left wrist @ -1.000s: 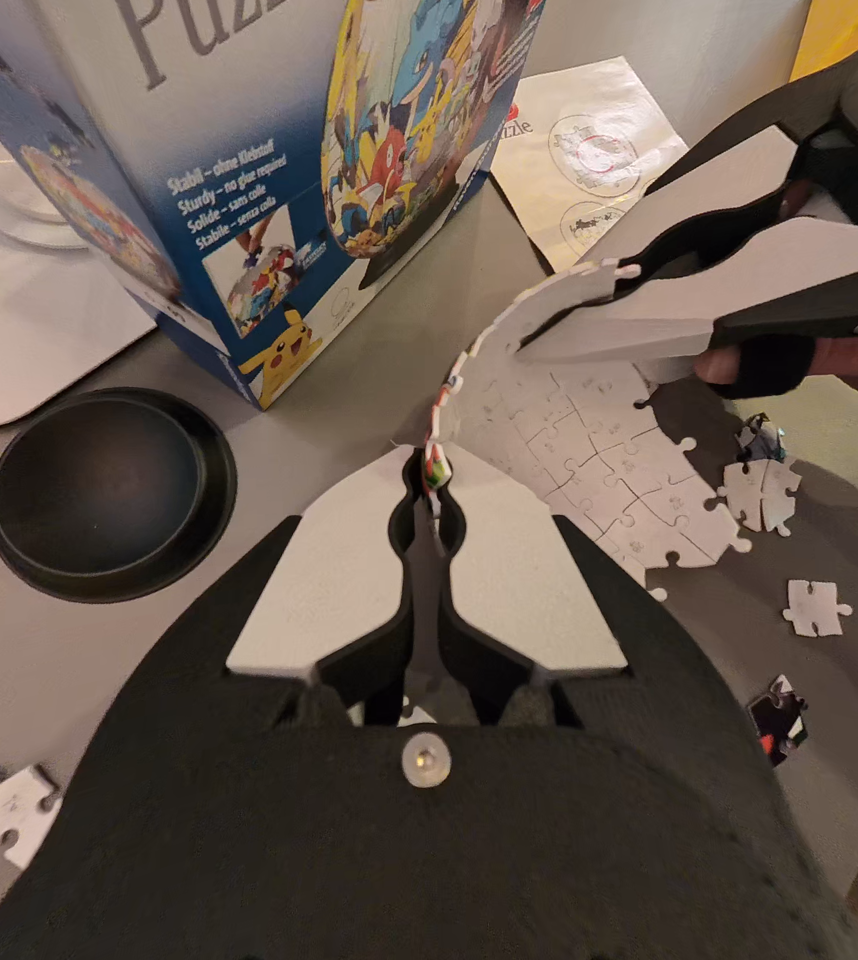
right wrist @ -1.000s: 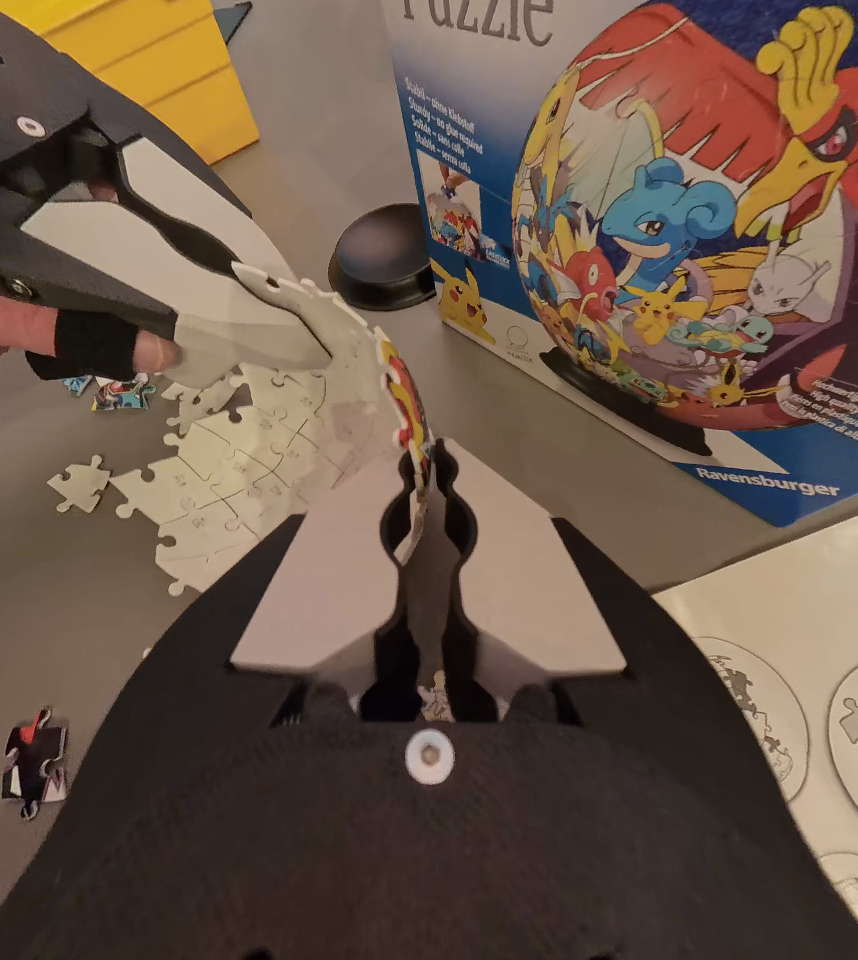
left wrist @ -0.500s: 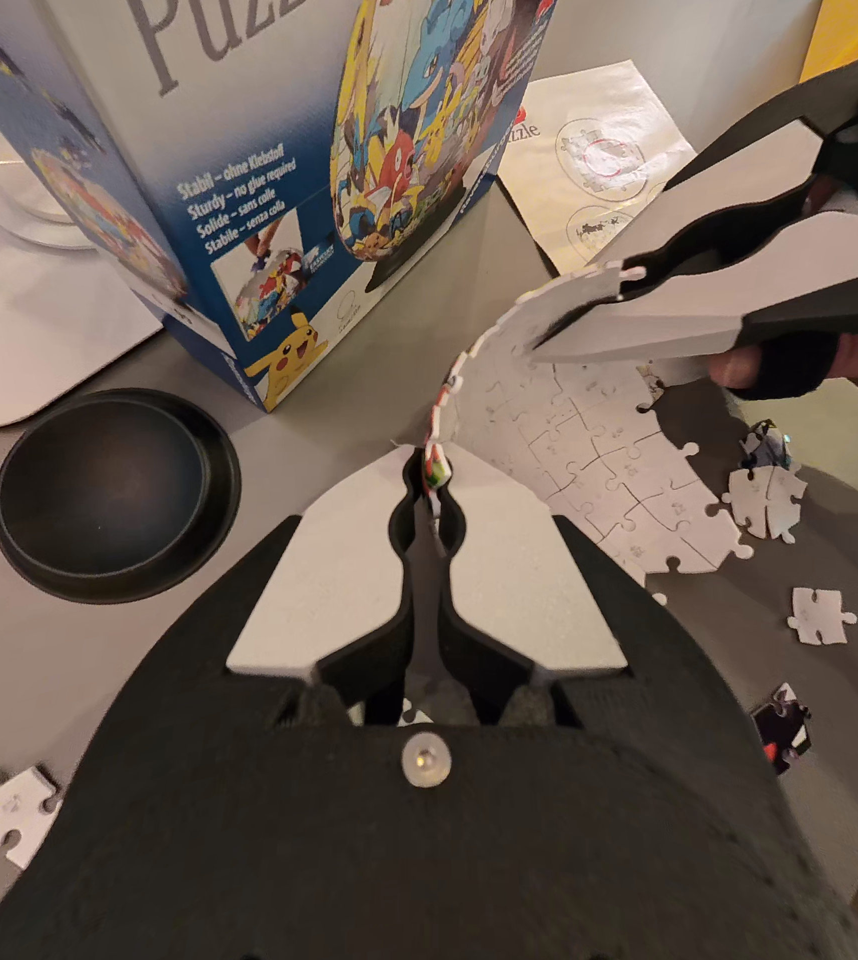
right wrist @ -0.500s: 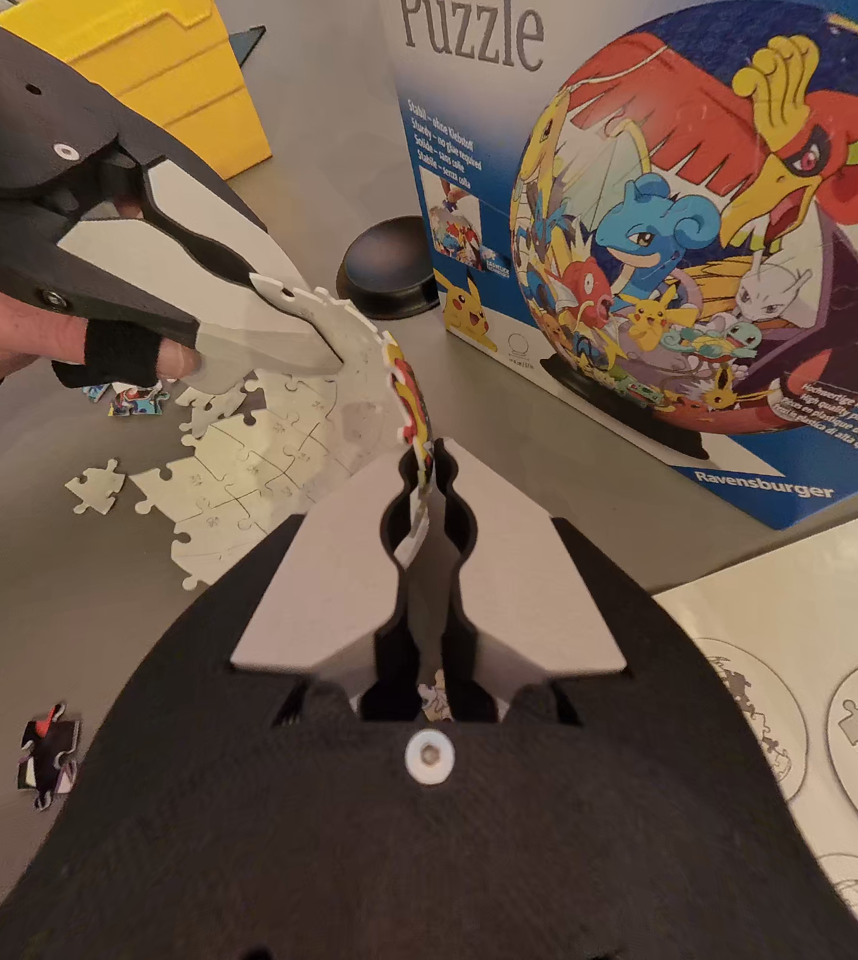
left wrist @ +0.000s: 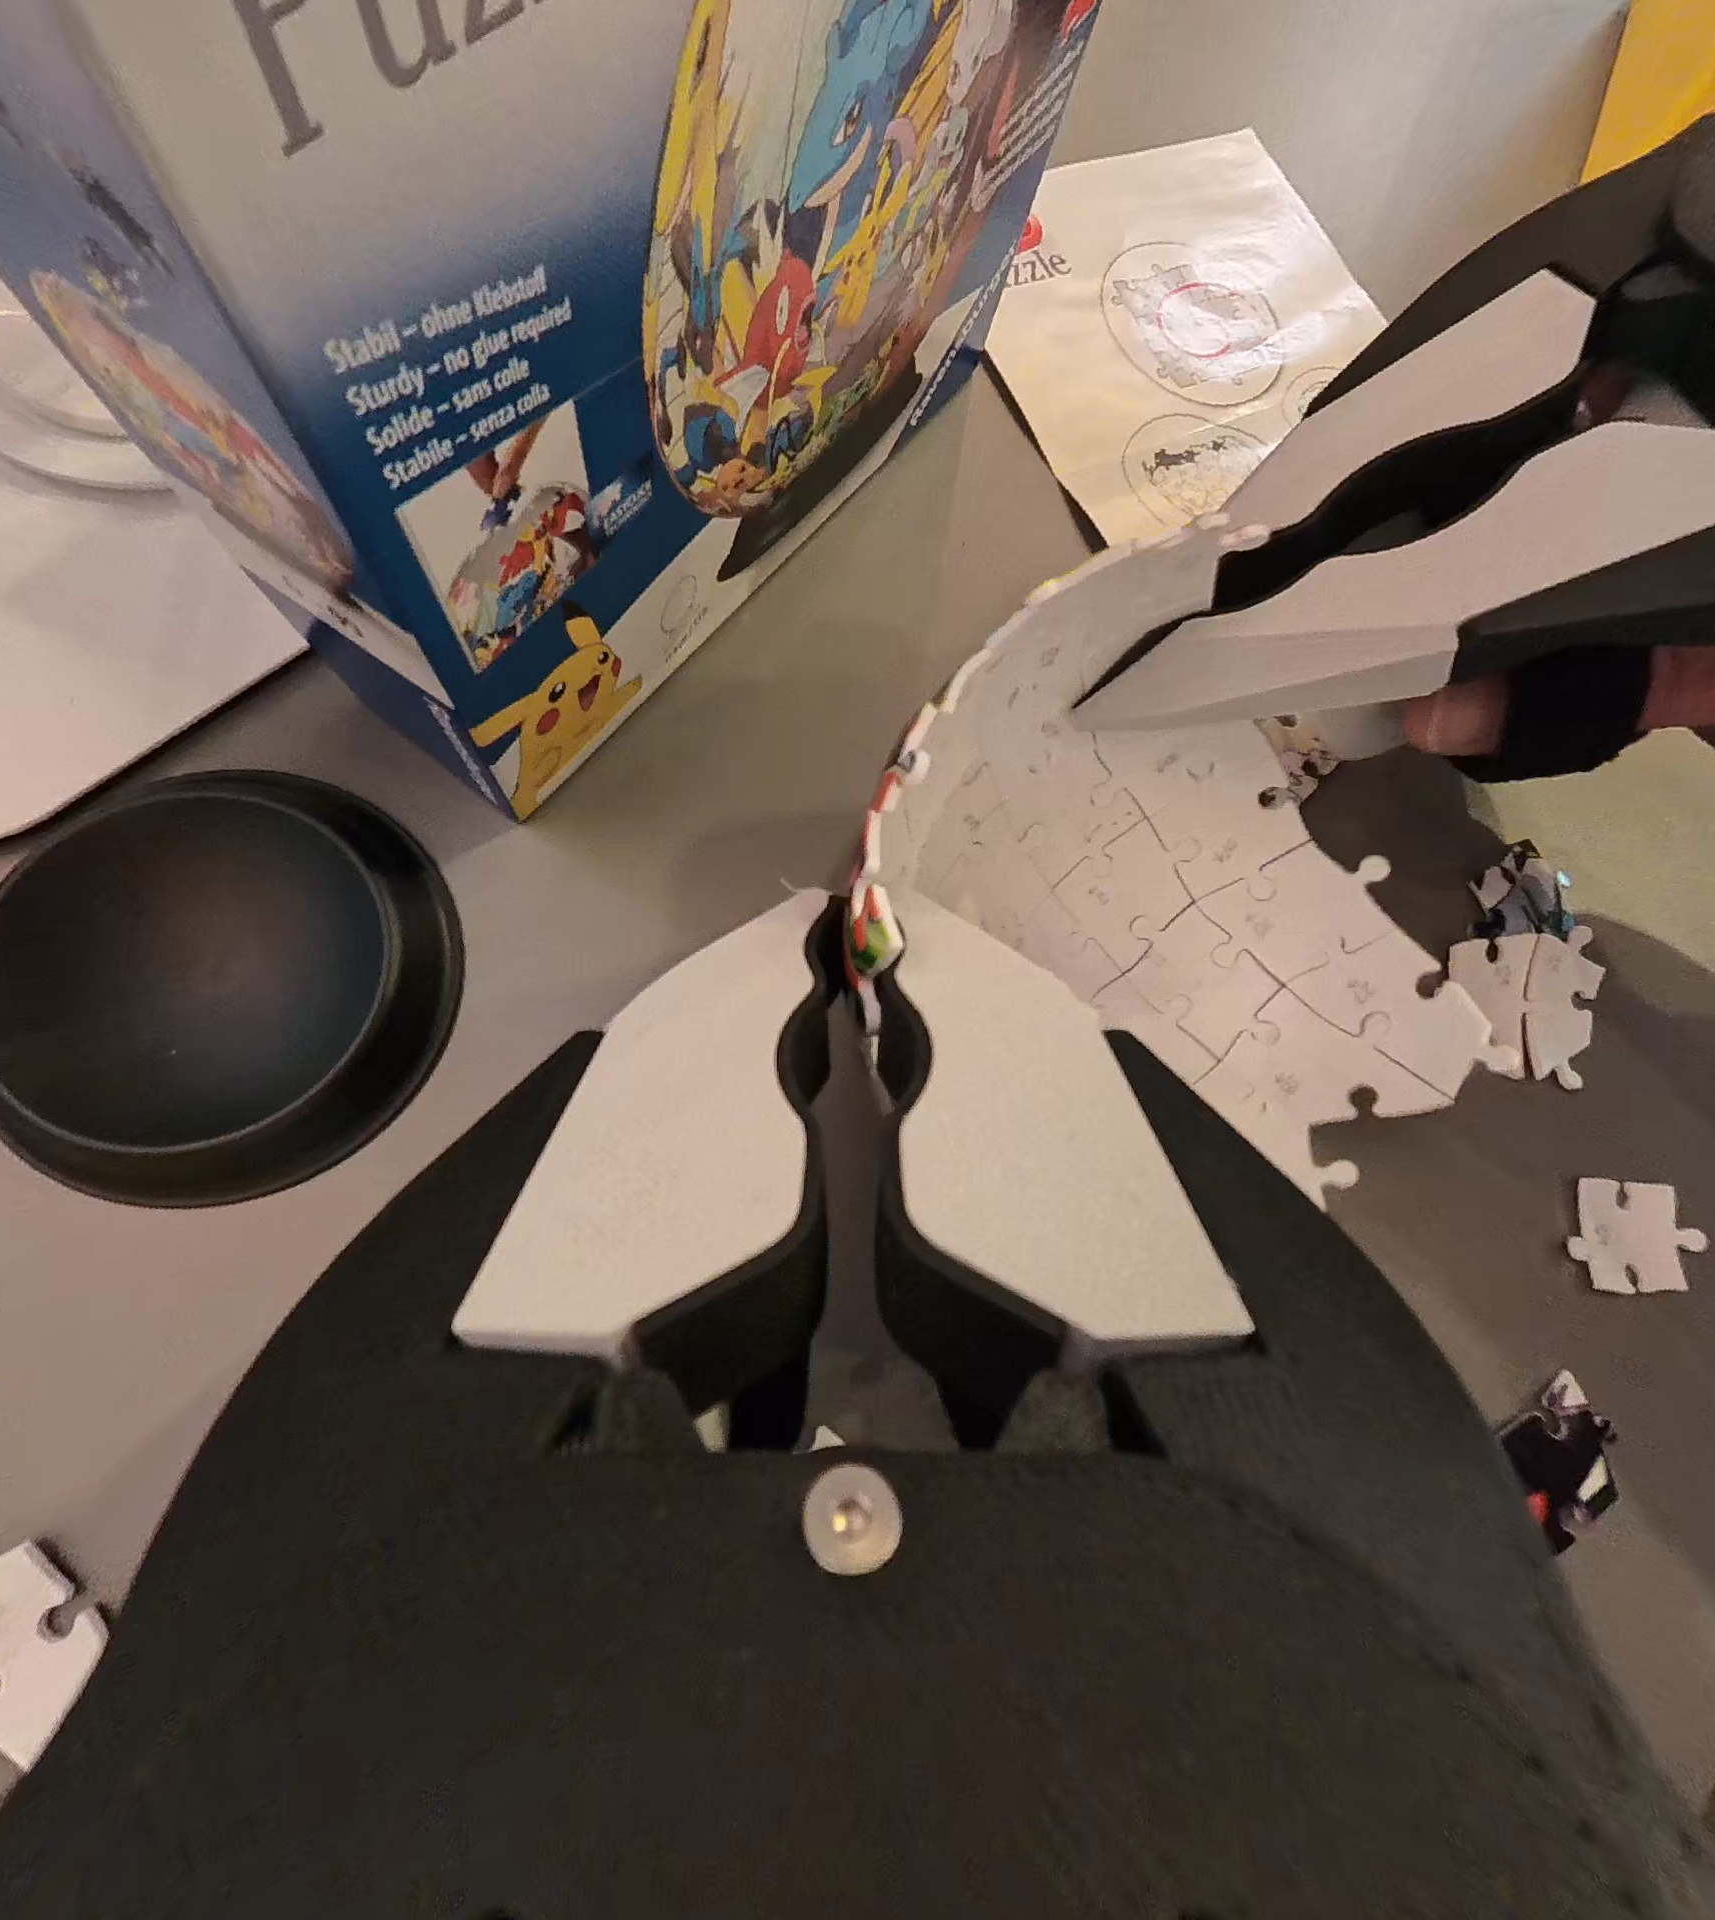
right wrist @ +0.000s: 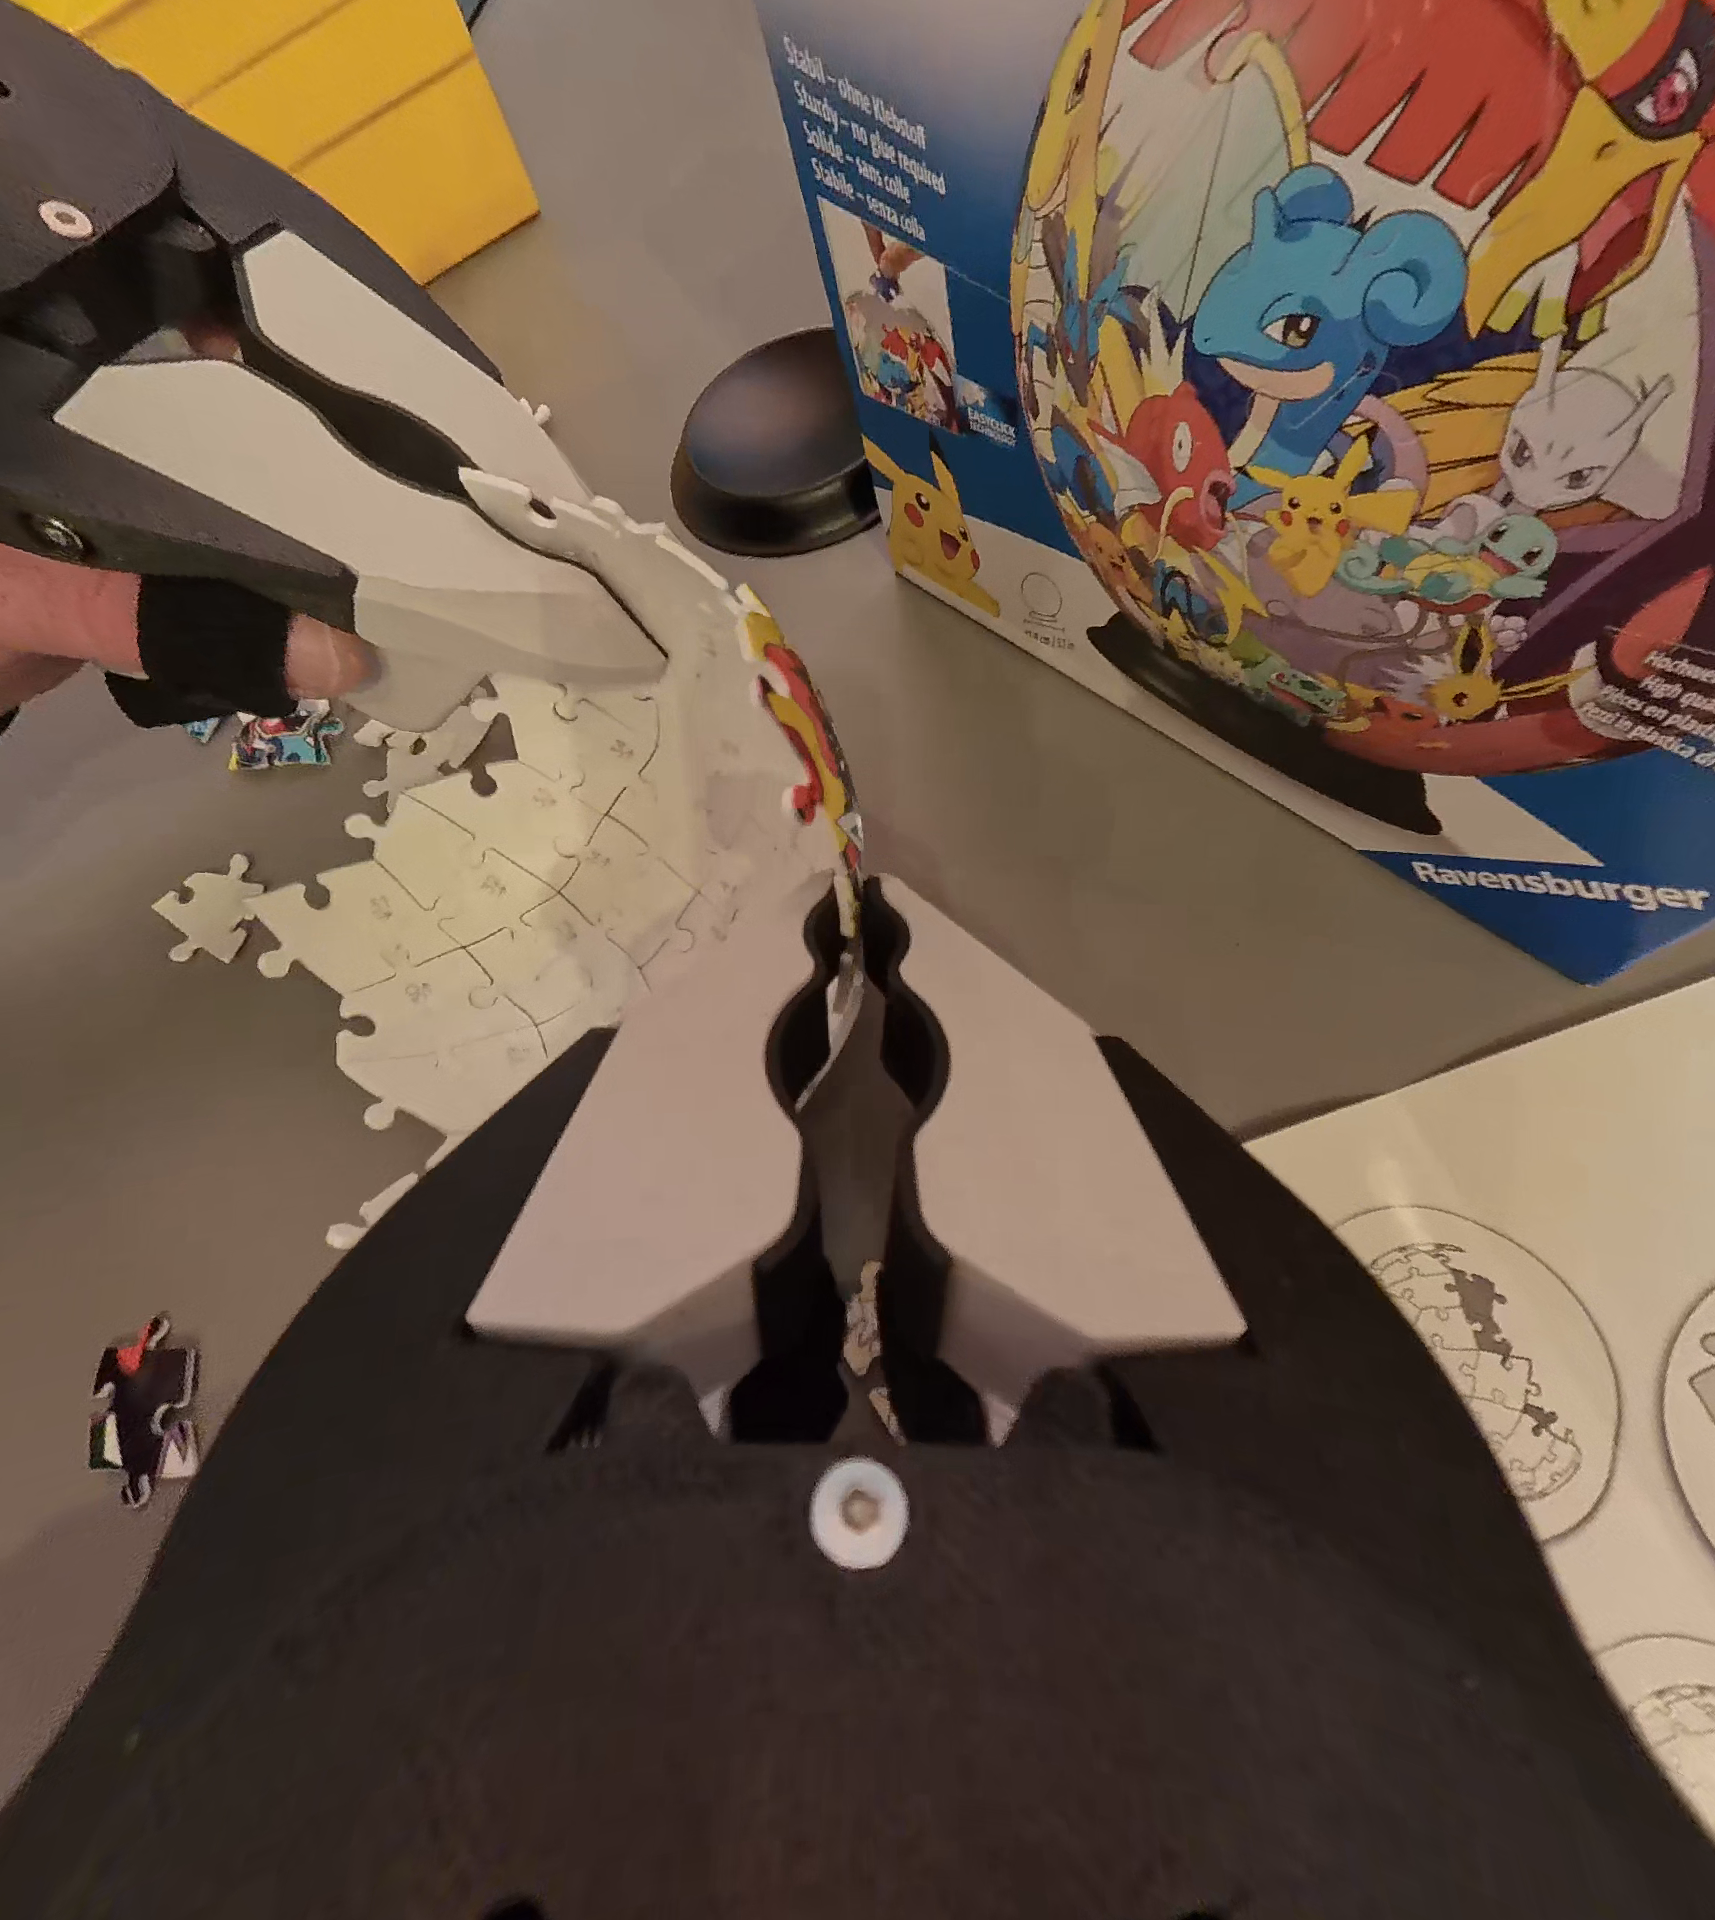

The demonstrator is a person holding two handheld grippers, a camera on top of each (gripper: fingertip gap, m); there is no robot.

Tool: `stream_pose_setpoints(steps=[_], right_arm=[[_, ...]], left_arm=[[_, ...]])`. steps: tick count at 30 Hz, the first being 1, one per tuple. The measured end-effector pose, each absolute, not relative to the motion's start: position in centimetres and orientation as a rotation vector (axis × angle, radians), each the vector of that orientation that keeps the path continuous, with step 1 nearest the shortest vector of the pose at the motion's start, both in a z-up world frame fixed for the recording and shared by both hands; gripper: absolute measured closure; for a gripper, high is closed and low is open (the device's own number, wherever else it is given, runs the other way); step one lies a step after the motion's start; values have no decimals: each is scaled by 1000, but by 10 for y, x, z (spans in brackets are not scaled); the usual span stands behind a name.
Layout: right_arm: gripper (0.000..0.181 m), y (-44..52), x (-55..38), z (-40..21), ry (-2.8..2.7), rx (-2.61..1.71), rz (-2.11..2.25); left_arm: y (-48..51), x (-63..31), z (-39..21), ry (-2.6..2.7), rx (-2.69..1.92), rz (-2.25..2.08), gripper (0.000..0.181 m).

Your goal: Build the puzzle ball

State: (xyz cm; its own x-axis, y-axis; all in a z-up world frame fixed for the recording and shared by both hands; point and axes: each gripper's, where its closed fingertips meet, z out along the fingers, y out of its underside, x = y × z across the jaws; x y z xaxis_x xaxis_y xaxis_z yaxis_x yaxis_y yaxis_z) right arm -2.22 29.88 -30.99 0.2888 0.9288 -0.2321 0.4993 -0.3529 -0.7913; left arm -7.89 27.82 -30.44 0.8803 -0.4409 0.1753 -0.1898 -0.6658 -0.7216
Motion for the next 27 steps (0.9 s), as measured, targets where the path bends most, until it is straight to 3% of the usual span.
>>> stream_pose_setpoints(steps=[8,13,27], right_arm=[[170,295,-13,-316,-1277,-2049,984],[179,292,-15,-320,-1289,-2061,996],[174,296,-22,-319,-1195,-2083,1042]], left_arm=[[279,-81,-302,431,-2289,-420,178],[278,-81,-302,437,-2292,-408,178],[274,-73,-302,417,-2272,-428,178]])
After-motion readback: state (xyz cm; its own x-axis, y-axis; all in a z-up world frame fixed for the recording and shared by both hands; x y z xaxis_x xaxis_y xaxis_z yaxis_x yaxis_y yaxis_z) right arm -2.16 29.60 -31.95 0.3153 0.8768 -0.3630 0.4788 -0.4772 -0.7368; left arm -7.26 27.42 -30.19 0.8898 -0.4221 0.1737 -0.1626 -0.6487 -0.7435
